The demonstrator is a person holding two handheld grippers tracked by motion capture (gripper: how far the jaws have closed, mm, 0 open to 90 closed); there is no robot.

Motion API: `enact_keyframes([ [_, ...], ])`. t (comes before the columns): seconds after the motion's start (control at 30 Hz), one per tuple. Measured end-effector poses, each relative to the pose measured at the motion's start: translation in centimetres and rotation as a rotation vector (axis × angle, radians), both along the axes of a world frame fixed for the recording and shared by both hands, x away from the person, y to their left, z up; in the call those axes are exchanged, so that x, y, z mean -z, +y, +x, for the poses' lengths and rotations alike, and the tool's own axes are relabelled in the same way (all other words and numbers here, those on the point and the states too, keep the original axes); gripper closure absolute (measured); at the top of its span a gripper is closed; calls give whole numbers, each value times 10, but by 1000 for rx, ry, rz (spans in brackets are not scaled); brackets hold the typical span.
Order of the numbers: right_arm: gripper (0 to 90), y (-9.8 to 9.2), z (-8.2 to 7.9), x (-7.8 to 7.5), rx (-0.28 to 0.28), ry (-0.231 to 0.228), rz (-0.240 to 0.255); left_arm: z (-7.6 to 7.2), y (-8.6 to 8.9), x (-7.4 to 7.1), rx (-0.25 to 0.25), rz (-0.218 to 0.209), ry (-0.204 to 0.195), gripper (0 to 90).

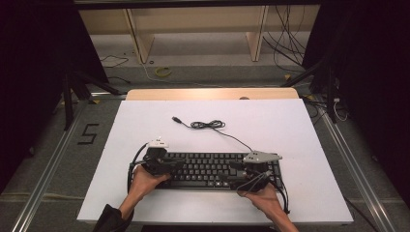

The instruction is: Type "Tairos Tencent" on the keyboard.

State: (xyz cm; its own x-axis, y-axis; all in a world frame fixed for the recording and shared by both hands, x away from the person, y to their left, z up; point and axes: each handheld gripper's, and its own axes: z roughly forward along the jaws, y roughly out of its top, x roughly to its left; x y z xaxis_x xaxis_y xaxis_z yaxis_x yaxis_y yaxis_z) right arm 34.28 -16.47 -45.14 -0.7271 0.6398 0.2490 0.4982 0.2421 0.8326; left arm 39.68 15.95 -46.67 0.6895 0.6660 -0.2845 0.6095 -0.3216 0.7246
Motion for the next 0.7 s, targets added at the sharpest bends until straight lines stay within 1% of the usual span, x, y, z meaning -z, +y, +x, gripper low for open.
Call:
enact_keyframes([
  [0.03, 353, 0, 0, 0, 0, 0, 0, 0, -2, 1, 2, 7, 1, 813],
  [0.07, 350, -1, -1, 0, 1, -4, 0, 1, -2, 2, 7, 20, 1, 844],
  [0.13, 349, -3, -2, -1, 2, -6, 6, 2, -3, 4, 2, 21, 8, 866],
  [0.17, 348, -3, -3, -1, 4, -5, 5, 4, -4, 5, 12, 33, 9, 877],
  [0.23, 348, -3, -4, 0, 3, -5, 3, 4, -5, 6, 8, 31, 11, 888],
  [0.43, 348, -2, -5, 1, -2, 0, -2, 6, -12, 6, 20, 48, 9, 890],
  [0.53, 348, -3, -5, 1, -2, -1, 3, 7, -18, 7, 31, 82, 9, 891],
  [0.7, 349, -5, -7, 0, -3, -5, 5, 8, -19, 11, 25, 92, 20, 892],
])
